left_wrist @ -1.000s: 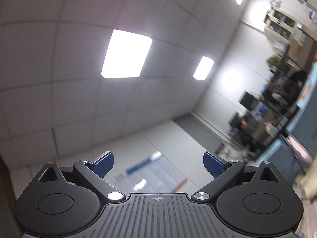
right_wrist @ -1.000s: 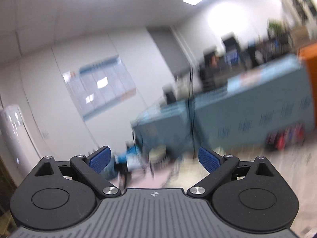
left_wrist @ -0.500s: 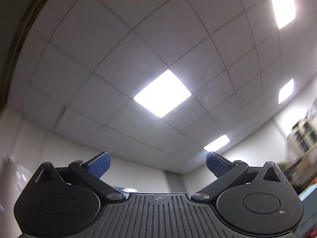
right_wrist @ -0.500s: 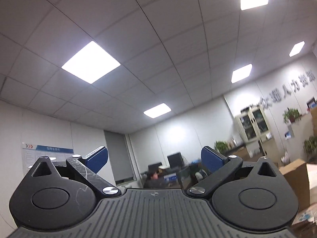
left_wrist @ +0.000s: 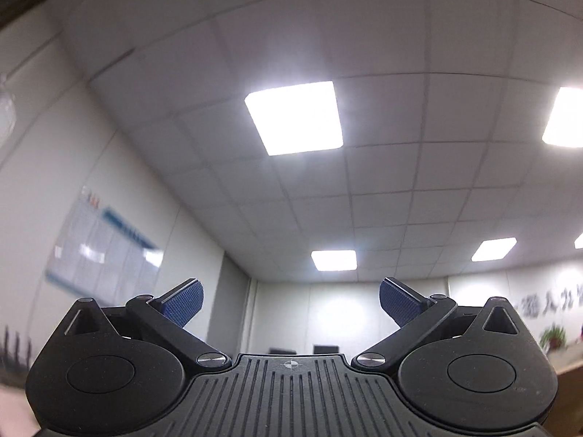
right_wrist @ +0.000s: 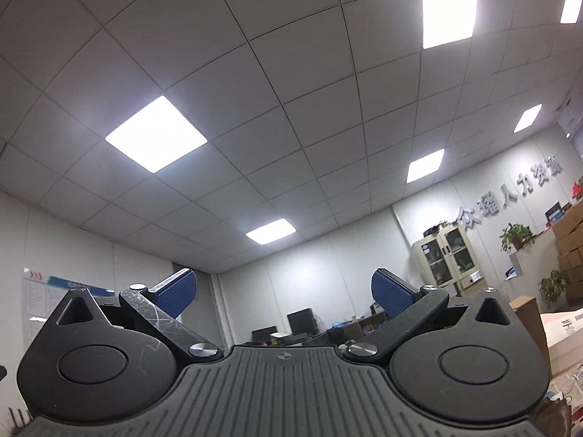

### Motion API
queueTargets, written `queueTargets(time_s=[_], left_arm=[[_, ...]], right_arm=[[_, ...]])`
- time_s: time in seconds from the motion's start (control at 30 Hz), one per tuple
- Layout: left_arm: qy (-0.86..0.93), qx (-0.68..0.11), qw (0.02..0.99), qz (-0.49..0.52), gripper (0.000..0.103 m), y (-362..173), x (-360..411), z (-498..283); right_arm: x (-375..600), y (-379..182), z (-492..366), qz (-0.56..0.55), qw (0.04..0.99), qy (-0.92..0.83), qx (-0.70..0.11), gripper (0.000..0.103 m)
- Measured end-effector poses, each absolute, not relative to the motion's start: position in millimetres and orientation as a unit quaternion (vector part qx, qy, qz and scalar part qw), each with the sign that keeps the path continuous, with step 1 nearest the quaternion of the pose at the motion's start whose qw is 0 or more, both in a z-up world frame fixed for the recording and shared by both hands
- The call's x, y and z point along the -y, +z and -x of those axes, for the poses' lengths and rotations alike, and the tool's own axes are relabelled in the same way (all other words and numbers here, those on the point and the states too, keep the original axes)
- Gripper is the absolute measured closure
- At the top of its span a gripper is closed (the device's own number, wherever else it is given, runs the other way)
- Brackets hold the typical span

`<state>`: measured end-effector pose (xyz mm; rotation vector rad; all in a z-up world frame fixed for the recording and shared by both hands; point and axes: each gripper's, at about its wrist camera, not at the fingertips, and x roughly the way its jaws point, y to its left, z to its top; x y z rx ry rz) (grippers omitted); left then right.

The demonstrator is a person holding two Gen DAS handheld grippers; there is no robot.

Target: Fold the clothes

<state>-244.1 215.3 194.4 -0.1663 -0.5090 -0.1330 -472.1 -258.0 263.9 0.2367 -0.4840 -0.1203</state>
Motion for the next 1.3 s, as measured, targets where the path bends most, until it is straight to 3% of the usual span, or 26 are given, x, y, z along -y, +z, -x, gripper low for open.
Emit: queueTargets(time_s=[0.17,0.43,0.57,0.67,0.8,1.0,1.3], left_arm=[[-0.078,0.172,0.973,0.131,0.0,159,-173,180],[0.022,0.156,0.977,0.145,0.0,137,-134,148],[0.071,0.1,0.985,0.124,0.0,109,-109,112],[0.086,0.071,0.989,0.093,0.0,98,-91,81],[0.124,0.043,0.989,0.069,0.0,86,-81,49],[0.158,-0.008,0.987,0.038,0.0,38,-46,42],[0.171,-0.023,0.985,0.006,0.0,30,-35,42]], right_arm=[[239,225,421,-0.125,0.964,-0.019,0.235,0.0],[209,177,296,-0.151,0.965,0.048,0.21,0.0],[182,153,195,-0.135,0.981,0.066,0.123,0.0],[160,114,115,-0.113,0.99,0.078,0.019,0.0],[139,55,50,-0.089,0.992,0.068,-0.058,0.0],[139,24,27,-0.058,0.99,0.06,-0.115,0.0],[144,24,37,-0.037,0.987,0.075,-0.134,0.0]])
